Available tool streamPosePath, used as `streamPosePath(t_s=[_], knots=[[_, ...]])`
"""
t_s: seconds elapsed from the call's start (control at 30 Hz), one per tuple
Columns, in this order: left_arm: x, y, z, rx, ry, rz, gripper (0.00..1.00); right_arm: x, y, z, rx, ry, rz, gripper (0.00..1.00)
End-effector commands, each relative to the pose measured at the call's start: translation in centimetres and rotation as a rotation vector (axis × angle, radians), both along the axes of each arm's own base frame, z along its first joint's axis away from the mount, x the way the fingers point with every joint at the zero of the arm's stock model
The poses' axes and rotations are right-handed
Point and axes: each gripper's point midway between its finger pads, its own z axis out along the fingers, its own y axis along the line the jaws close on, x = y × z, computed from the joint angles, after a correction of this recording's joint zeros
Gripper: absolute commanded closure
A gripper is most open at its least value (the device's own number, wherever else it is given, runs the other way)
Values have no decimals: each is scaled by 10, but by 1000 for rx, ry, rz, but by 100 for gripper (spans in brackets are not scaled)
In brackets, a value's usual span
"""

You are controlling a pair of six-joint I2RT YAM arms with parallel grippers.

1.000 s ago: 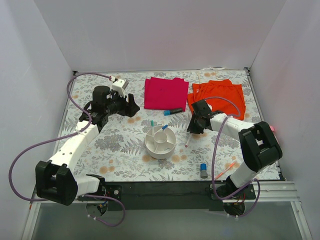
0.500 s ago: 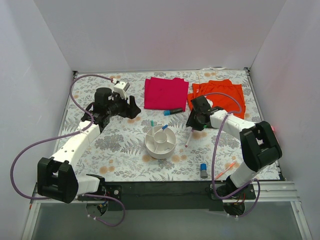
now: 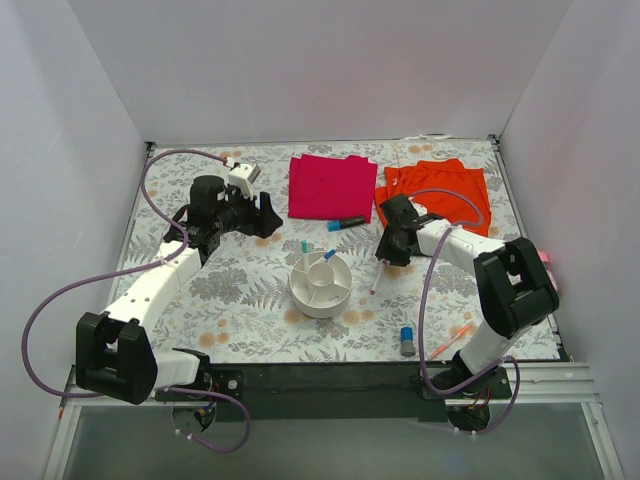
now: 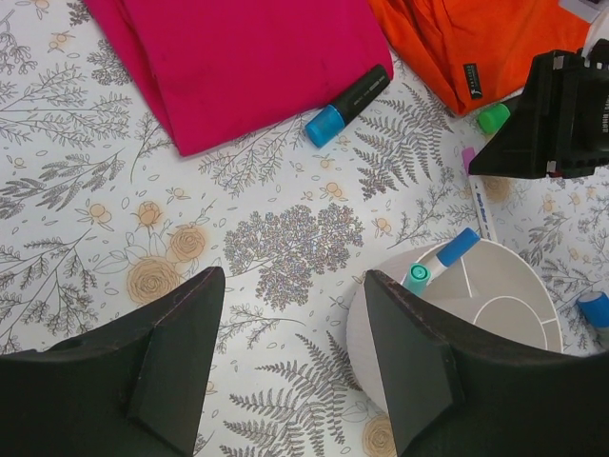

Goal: Sort the stationery into containers
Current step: Pick up the pen from the center of the board, then place the pen in the storage box.

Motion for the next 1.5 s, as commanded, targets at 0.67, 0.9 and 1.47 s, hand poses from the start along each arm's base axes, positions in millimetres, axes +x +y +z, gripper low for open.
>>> streamPosePath(t_s=[0.67,0.9,1.47], knots=[[-9,9,10,15,-39,22,40,71,69,169,114,-519,392,99],[-13,9,5,13,-25,16,41,31,126,232,199,-927,679,99],[-6,11,-5,51,-7,21,41,8,197,229,254,-1137,821,99]])
